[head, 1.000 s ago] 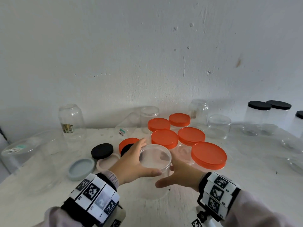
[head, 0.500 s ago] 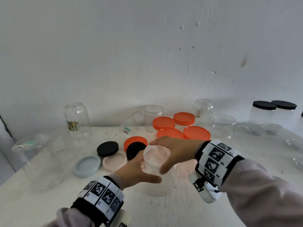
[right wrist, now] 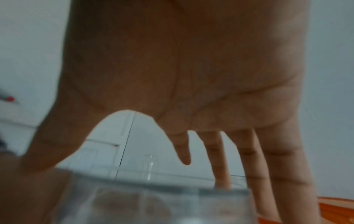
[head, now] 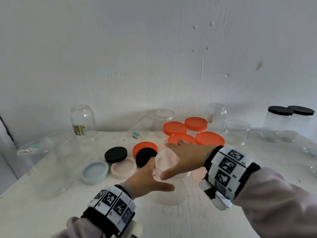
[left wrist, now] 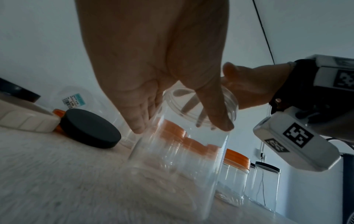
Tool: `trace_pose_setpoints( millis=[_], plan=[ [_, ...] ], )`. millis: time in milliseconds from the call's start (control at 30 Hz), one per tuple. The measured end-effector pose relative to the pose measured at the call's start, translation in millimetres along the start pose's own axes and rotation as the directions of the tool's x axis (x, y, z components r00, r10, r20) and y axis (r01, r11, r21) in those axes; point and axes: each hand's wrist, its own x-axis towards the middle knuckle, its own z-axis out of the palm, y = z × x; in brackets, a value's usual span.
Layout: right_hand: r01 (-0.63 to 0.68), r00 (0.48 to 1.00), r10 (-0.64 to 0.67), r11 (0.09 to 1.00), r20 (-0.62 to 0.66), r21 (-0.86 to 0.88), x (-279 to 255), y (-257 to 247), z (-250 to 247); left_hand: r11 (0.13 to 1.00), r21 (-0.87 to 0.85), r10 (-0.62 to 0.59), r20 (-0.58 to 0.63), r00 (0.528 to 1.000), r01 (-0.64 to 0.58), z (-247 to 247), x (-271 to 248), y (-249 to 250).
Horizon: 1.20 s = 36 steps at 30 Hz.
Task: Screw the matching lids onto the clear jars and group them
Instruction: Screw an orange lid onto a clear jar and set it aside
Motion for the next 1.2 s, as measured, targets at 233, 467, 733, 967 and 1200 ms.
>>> trace_pose_setpoints(
  millis=[233,467,733,967,1200],
  plan=[
    [0.054,0.996,-0.057,0.997,0.063,0.05,-5,-1,-15,1.0,0.013,-0.012,-0.01,1.0,0.012,0,3,-3],
    [-0.085,0.995,0.086,0.996,0.04,-0.039,-2,-10,-7,0.999,-0.003,0.033,0.016,0.999,-0.033,0,5,-7],
    [-0.026,0.997,0.024,0.999,0.079,0.023,-6,-9,-17,0.998,-0.023,0.058,0.023,0.998,-0.058,0,6,-7],
    [-0.062,0.997,0.062,0.998,0.04,-0.021,-5,-5,-14,0.999,-0.003,0.054,0.01,0.999,-0.053,-1,8,-9],
    [-0.028,1.0,0.028,0.999,0.009,-0.027,-5,-11,-9,0.999,-0.006,0.048,0.017,0.999,-0.048,-1,7,-8]
  ],
)
